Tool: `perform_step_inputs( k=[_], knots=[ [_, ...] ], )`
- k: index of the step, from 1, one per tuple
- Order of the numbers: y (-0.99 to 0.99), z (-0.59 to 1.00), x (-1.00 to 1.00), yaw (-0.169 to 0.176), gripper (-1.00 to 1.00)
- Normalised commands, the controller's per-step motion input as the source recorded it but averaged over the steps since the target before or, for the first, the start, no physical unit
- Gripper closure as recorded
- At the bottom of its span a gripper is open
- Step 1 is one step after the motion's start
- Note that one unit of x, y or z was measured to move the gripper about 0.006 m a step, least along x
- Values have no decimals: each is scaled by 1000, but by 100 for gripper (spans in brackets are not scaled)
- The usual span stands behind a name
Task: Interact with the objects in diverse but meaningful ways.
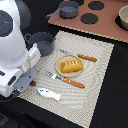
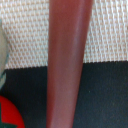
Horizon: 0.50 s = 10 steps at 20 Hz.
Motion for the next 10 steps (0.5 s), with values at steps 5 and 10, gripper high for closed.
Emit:
perform_step_inputs(
  k=[5, 10],
  knots=[
    [121, -105, -246, 3, 100],
    [34, 34, -243, 2, 100]
  ],
)
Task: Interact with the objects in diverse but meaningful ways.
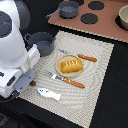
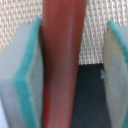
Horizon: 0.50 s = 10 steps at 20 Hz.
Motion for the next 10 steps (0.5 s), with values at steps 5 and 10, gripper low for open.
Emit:
perform_step_inputs(
  k=[5, 10],
  knots=[
    [6, 187, -350, 1, 100],
    [1, 614, -604, 23, 100]
  ],
)
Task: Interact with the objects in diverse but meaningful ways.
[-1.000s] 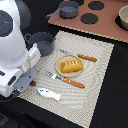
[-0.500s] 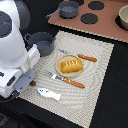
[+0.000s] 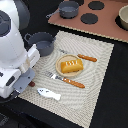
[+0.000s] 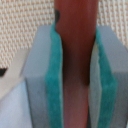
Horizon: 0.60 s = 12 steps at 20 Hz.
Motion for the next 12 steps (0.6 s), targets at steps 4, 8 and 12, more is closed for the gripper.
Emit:
perform_step_inputs(
  k=[4, 8, 12],
  knots=[
    [136, 492, -835, 29, 100],
    [219, 180, -967, 42, 100],
    [332, 36, -814, 45, 100]
  ],
)
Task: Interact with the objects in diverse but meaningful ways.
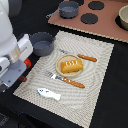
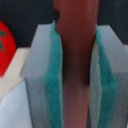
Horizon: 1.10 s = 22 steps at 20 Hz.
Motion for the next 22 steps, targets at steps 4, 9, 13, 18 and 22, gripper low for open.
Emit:
perform_step_inputs(
  k=[4, 9, 13, 18, 22],
  knots=[
    [242, -148, -619, 28, 100],
    [14, -234, -175, 6, 100],
    [-35, -252, 0, 0, 100],
    [9, -285, -101, 0, 100],
    [46, -256, -412, 0, 100]
  ],
)
